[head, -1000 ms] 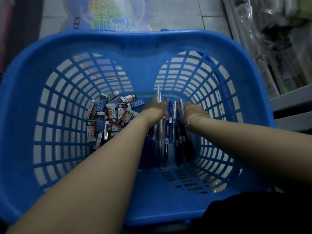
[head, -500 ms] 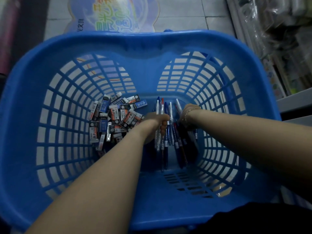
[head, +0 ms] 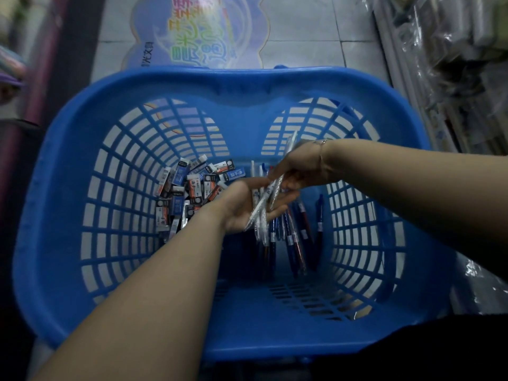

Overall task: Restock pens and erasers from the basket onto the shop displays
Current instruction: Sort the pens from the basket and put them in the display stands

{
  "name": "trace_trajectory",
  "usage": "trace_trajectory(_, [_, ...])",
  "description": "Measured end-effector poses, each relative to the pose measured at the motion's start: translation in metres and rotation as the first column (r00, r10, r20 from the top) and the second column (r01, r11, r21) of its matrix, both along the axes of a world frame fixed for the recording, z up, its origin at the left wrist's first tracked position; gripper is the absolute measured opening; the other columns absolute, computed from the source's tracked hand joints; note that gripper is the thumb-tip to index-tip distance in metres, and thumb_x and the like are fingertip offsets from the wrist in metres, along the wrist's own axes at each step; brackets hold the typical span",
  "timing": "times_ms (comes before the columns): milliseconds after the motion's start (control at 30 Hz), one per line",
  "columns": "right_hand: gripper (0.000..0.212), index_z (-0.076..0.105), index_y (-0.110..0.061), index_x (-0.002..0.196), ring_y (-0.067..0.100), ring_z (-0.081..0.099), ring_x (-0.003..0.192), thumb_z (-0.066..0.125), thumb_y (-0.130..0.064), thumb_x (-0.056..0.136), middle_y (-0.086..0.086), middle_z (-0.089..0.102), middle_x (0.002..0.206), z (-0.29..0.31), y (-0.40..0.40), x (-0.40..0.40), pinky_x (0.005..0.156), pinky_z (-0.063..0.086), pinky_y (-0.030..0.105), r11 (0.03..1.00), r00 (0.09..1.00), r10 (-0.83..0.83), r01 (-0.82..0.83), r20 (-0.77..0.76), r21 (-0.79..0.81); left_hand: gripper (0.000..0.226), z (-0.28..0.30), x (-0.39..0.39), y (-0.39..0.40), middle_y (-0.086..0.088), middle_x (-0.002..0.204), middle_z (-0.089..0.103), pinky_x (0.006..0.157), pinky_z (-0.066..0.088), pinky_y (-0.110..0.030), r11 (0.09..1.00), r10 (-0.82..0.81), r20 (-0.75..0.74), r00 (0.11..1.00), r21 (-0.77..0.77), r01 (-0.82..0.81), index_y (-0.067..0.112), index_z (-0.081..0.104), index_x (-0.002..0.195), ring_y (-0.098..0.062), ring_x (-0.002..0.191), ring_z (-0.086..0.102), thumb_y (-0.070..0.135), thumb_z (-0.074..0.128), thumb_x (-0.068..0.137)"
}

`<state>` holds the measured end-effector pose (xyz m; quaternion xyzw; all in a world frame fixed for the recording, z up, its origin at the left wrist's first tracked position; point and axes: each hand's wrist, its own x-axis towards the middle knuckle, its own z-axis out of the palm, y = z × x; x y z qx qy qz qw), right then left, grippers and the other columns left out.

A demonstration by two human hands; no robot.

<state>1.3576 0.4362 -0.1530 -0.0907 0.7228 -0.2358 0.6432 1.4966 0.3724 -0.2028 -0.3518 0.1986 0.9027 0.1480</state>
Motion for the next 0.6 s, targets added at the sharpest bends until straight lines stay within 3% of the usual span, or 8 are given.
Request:
trace_trajectory(133, [0.008,0.058,0.000,0.081,0.012,0.062,0.047,0.057,-0.001,0.089,0.009,0.064,0.068,0.001,0.002,0.006,0.047,0.052,0.017,1.000,0.992,-0.024,0.025,0.121,-0.001,0.036,-0.001,0.013,-0.008,-0.025,0.103,0.069,0.048,0.051,-0.023,0.996,-0.085,0.015,0.996,-0.038,0.086,-0.002,0.050,0.113,-0.016,0.057,0.061,0.015,0.052,0.081])
trace_trajectory(200, [0.004,0.053,-0.003,0.087,0.014,0.062,0.047,0.054,0.000,0.089,0.010,0.060,0.076,0.001,0.004,0.006,0.043,0.052,0.018,0.993,0.980,-0.121,0.118,0.157,0.029,0.037,0.003,0.016,-0.013,-0.024,0.101,0.069,0.042,0.048,-0.020,0.991,-0.129,0.019,0.991,-0.040,0.130,-0.004,0.050,0.114,-0.016,0.058,0.062,0.014,0.051,0.081])
trace_trajectory(333, [0.004,0.049,-0.003,0.088,0.018,0.060,0.043,0.050,0.001,0.087,0.014,0.061,0.066,0.001,0.006,0.005,0.041,0.050,0.019,0.983,0.971,-0.164,0.147,0.173,0.109,0.024,0.018,0.014,-0.021,-0.014,0.100,0.072,0.045,0.047,-0.013,0.950,-0.278,0.058,0.959,-0.131,0.283,0.000,0.058,0.107,-0.013,0.078,0.072,0.014,0.041,0.096])
trace_trajectory(400, [0.003,0.049,-0.003,0.085,0.019,0.060,0.042,0.049,0.000,0.086,0.016,0.062,0.059,0.000,0.006,0.009,0.041,0.050,0.019,0.976,0.969,-0.192,0.171,0.153,0.137,0.024,0.025,0.011,-0.021,-0.007,0.093,0.075,0.050,0.045,-0.013,0.891,-0.359,0.109,0.927,-0.256,0.376,0.003,0.057,0.107,-0.008,0.080,0.072,0.016,0.039,0.100])
trace_trajectory(500, [0.003,0.047,-0.004,0.085,0.020,0.056,0.050,0.047,-0.002,0.087,0.016,0.057,0.070,-0.005,0.005,0.018,0.042,0.047,0.020,0.962,0.967,-0.246,0.236,0.063,0.138,0.019,0.034,0.004,-0.019,-0.001,0.071,0.073,0.042,0.043,-0.015,0.723,-0.428,0.268,0.863,-0.472,0.505,0.005,0.058,0.099,-0.004,0.060,0.069,0.014,0.041,0.101])
trace_trajectory(533, [0.003,0.046,-0.004,0.086,0.019,0.054,0.052,0.046,-0.002,0.088,0.016,0.054,0.074,-0.007,0.004,0.019,0.040,0.045,0.020,0.960,0.966,-0.256,0.252,0.021,0.121,0.020,0.034,0.003,-0.018,0.000,0.064,0.070,0.039,0.040,-0.016,0.654,-0.419,0.316,0.851,-0.545,0.525,0.006,0.059,0.091,-0.002,0.051,0.064,0.016,0.044,0.100])
trace_trajectory(600, [0.007,0.046,-0.005,0.085,0.017,0.050,0.051,0.044,-0.001,0.090,0.015,0.052,0.075,-0.007,0.004,0.019,0.037,0.042,0.019,0.957,0.960,-0.278,0.278,-0.003,0.088,0.031,0.032,0.003,-0.016,0.001,0.058,0.063,0.038,0.038,-0.016,0.603,-0.300,0.354,0.886,-0.649,0.464,0.009,0.059,0.080,-0.003,0.038,0.055,0.031,0.049,0.098])
